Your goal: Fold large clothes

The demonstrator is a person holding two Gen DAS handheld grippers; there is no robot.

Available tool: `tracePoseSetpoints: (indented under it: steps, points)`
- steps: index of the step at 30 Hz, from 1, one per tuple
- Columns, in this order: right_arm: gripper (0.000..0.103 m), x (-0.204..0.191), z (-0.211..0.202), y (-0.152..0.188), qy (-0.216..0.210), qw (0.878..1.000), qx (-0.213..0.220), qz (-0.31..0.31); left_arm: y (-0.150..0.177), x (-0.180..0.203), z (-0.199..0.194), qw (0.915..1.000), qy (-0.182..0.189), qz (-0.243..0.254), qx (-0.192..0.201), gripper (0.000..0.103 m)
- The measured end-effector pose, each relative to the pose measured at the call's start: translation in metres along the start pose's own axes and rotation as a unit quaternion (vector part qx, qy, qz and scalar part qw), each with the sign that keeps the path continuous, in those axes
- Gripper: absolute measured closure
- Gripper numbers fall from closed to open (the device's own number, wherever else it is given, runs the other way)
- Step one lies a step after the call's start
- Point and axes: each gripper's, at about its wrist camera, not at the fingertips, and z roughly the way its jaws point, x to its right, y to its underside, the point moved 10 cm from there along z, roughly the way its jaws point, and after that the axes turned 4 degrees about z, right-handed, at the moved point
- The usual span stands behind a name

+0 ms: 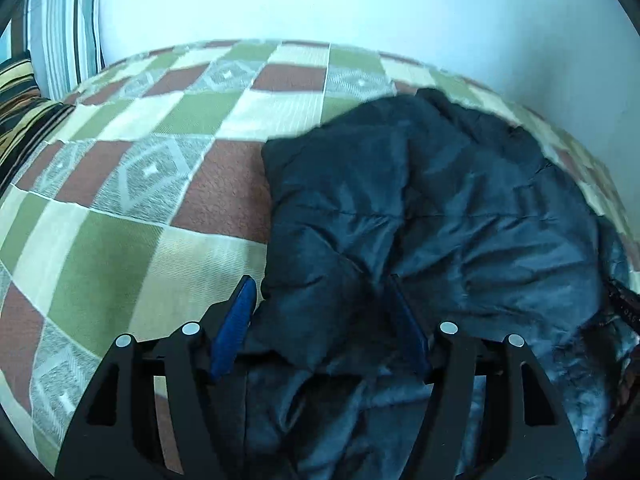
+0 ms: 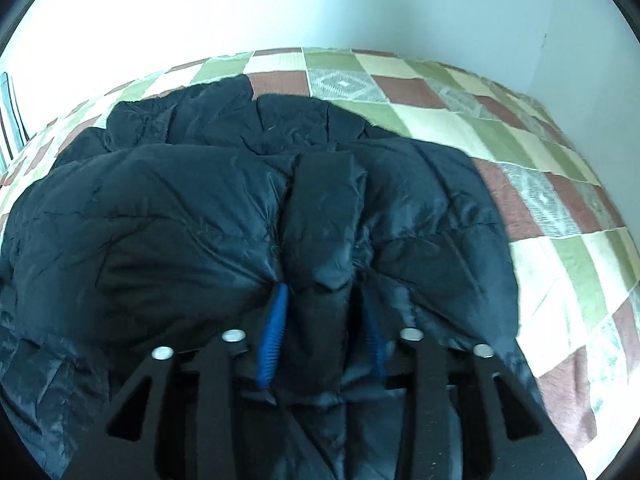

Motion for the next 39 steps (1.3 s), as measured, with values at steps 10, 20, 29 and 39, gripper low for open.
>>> tracePoseSetpoints:
  steps: [10,20,29,39]
  points:
    - [0.043,0.062,-0.079,0.048,0.006,1.0,0.02,0.017,0.043,-0.014,-0.078,0.9997,0.018,-0.005,0.019,0.03]
    - [0.035,0.14,-0.121,0.13,0.029,0.998,-0.01,0.055,0.148,-0.042,-0.149,0.9997,0.003,-0.023,0.003,0.02]
    - [0.028,0.157,-0.134,0.185,0.004,0.997,-0.032,0.074,0.207,-0.036,-0.167,0.9966,0.046,-0.063,-0.025,0.02]
    - [0.027,0.151,-0.141,0.211,-0.014,0.996,-0.04,0.073,0.232,-0.018,-0.167,0.9953,0.074,-0.057,-0.024,0.027]
